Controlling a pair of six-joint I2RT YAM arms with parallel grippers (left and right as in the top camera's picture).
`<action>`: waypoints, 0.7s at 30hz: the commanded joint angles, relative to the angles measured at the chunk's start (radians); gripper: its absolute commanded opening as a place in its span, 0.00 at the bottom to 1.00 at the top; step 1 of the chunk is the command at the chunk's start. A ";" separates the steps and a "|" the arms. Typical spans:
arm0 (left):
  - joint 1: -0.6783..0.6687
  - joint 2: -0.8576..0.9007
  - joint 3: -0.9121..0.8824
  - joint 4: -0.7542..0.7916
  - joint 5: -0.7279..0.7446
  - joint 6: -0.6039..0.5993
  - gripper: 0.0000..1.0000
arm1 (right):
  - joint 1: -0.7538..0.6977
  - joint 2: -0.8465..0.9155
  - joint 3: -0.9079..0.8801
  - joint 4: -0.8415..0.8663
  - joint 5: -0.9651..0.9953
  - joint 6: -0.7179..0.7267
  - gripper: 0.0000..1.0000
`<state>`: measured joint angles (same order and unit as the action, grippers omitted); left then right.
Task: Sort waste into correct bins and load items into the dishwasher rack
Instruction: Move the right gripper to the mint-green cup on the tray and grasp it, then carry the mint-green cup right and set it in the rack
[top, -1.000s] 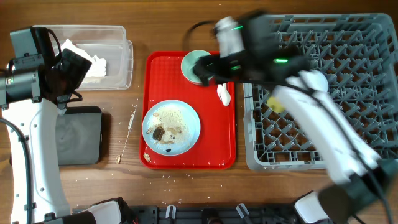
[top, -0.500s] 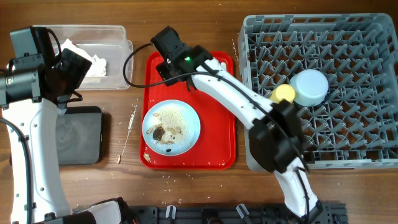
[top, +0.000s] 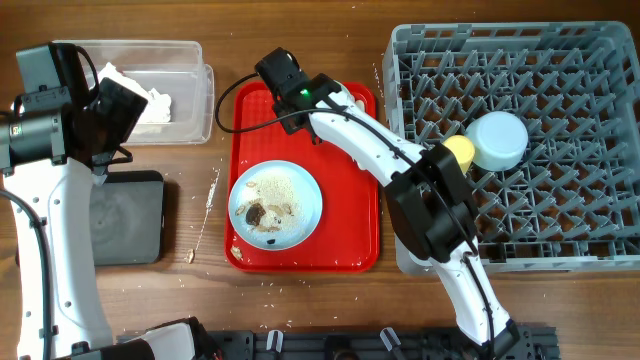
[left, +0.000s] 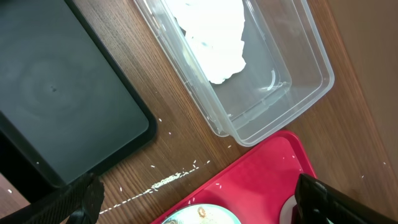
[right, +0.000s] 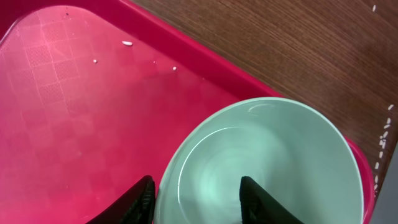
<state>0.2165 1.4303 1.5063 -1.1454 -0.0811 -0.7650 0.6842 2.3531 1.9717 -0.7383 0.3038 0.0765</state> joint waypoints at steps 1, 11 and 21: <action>0.004 0.006 -0.001 0.000 -0.013 0.001 1.00 | -0.001 0.038 0.018 0.004 -0.008 -0.027 0.46; 0.005 0.006 -0.001 0.000 -0.013 0.001 1.00 | -0.001 0.039 0.016 -0.105 -0.104 -0.059 0.36; 0.004 0.006 -0.001 0.000 -0.013 0.001 1.00 | -0.003 -0.009 0.022 -0.157 -0.118 -0.050 0.04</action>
<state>0.2165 1.4303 1.5063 -1.1450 -0.0811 -0.7650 0.6842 2.3585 1.9717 -0.8879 0.2016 0.0257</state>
